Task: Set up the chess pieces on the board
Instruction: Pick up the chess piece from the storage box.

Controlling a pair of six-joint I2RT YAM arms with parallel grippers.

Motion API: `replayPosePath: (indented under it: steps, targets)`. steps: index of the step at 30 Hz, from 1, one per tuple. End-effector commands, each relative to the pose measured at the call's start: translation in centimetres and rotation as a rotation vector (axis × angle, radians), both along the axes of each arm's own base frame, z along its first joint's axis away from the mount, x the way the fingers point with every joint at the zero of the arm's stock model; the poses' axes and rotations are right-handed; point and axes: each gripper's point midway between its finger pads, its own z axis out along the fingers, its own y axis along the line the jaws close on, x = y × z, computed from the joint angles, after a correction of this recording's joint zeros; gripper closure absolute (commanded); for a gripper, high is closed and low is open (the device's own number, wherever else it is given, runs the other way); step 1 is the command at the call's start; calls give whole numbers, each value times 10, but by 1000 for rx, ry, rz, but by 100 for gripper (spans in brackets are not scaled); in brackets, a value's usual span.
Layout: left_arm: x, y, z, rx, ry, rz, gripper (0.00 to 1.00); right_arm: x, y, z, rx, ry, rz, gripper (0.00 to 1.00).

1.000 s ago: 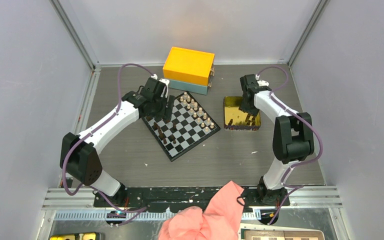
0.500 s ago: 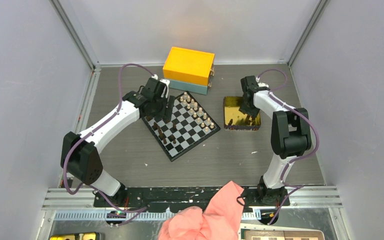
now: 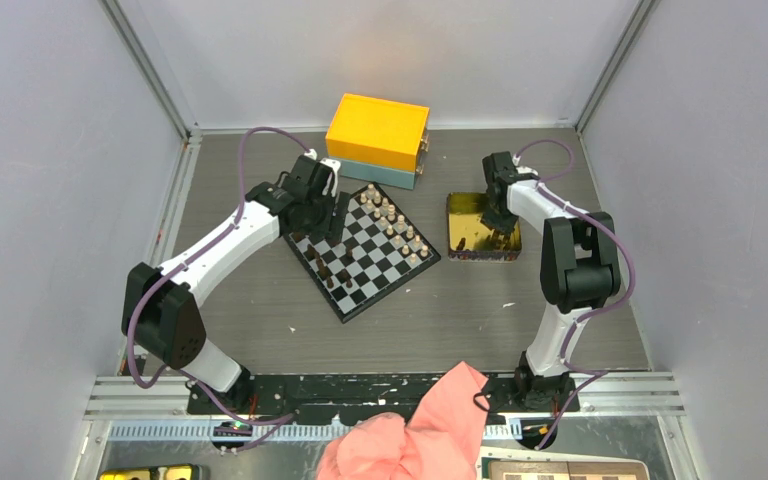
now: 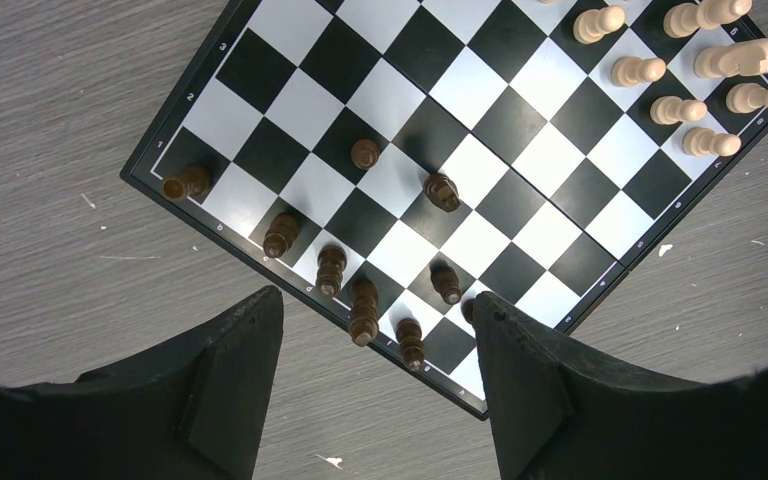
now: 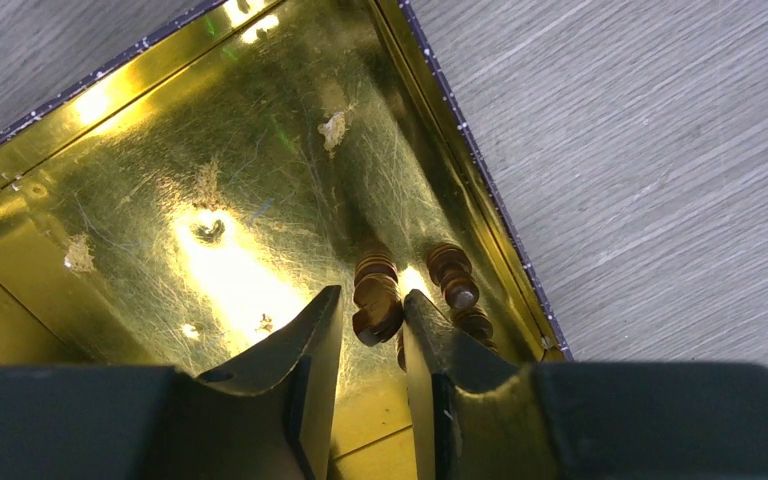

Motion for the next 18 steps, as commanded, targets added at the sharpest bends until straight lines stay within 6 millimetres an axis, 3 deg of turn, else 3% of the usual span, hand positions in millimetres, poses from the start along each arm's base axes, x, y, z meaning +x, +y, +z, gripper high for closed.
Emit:
replayPosePath:
  steps: [1, 10, 18]
  targets:
    - [9, -8, 16, -25, -51, -22, 30, 20, -3, 19, -7, -79, -25, 68]
    - [9, -8, 17, -25, -53, -22, 30, 19, -6, 24, -23, -83, -15, 87]
    - [9, -6, 19, -26, -59, -9, 30, 24, -10, 44, -50, -122, -2, 99]
